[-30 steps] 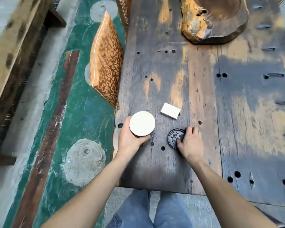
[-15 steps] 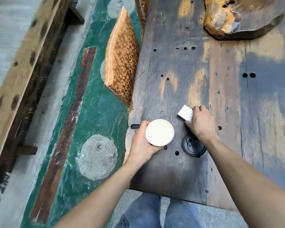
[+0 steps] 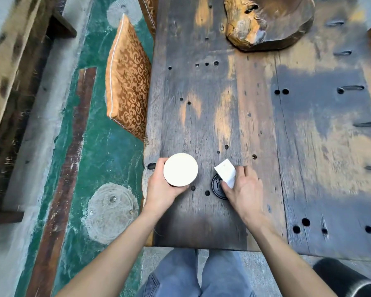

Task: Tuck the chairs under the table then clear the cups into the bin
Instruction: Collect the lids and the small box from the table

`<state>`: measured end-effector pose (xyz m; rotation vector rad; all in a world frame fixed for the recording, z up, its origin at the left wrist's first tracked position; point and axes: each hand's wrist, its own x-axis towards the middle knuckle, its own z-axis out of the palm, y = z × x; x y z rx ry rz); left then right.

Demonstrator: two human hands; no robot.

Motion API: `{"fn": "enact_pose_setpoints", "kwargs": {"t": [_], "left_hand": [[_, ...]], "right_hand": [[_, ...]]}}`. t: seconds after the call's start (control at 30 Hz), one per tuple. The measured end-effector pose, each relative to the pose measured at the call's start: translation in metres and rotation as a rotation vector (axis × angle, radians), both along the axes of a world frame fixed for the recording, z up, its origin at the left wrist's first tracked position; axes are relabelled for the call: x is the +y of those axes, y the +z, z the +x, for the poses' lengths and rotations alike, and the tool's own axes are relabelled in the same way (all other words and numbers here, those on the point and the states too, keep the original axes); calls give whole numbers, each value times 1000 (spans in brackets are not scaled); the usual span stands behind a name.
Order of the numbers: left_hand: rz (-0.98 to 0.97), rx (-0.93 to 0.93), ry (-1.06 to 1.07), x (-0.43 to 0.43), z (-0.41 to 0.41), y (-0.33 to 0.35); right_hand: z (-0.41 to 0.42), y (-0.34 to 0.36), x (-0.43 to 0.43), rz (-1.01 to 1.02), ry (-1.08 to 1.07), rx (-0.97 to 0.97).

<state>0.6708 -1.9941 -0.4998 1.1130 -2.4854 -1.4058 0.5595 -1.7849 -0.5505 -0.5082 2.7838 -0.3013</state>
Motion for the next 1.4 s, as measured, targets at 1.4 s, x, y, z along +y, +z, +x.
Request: {"fn": "enact_pose_setpoints", "kwargs": {"t": [1.4], "left_hand": [[59, 20, -184, -13, 16, 11]], "right_hand": [[16, 7, 60, -1218, -808, -875]]}}
